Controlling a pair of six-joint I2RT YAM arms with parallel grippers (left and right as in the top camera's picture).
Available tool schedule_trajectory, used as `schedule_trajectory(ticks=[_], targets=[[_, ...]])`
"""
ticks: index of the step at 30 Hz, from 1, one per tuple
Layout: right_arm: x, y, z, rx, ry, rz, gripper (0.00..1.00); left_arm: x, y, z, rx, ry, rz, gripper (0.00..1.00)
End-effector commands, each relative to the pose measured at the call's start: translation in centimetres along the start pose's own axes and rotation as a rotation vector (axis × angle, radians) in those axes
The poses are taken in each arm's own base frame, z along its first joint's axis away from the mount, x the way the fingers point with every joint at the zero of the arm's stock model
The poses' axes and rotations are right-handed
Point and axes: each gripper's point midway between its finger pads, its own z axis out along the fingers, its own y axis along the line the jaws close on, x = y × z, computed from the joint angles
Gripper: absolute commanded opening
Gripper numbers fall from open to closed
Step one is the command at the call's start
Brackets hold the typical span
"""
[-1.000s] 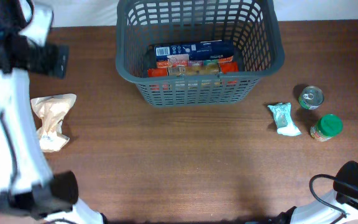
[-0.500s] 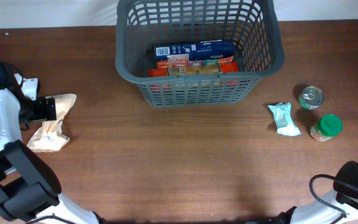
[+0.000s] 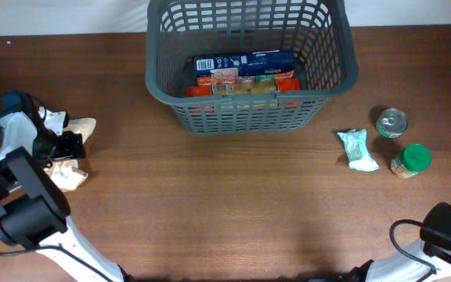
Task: Pack container
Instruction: 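Move the left gripper to the cream snack bag and grasp it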
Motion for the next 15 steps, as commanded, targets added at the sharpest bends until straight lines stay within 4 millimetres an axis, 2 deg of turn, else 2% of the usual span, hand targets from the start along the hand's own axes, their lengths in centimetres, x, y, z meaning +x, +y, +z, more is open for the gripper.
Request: schedule_trajectory(ticks=[1,2,3,4,5,9,11,15], targets=[[0.1,-0.1,0.1,-0.001,0.01,0.011,0.99,0.4,0.0,1.0,0.003,0.025,0.012,0.71],[0.1,-0.1,0.1,-0.001,0.009,0.011,0.99,0.4,0.0,1.1,0.003,0.025,0.012,0.59],[0.1,-0.1,0.1,-0.001,0.009,0.011,0.99,0.3,0.0,1.1,0.002,0.023,0.012,0.39],[0.1,-0.1,0.1,-0.001,0.009,0.011,0.99,0.3,0.0,1.1,0.003,0.022,0.01,0.12],[0.1,-0.1,0.1,-0.001,0.009,0.011,0.99,0.3,0.0,1.1,0.003,0.022,-0.002,0.02],[0.1,-0.1,0.1,-0.001,0.009,0.011,0.99,0.1,-0.4,0.5,0.025,0.023,-0.042,0.02],[0.1,-0.1,0.1,-0.001,0.009,0.011,0.98,-0.6,-0.8,-0.9,0.058,0.004,-0.059,0.02],[0.1,-0.1,0.1,-0.001,0.009,0.011,0.99,-4.4,-2.1,-6.8,0.146,-0.119,-0.043,0.02]])
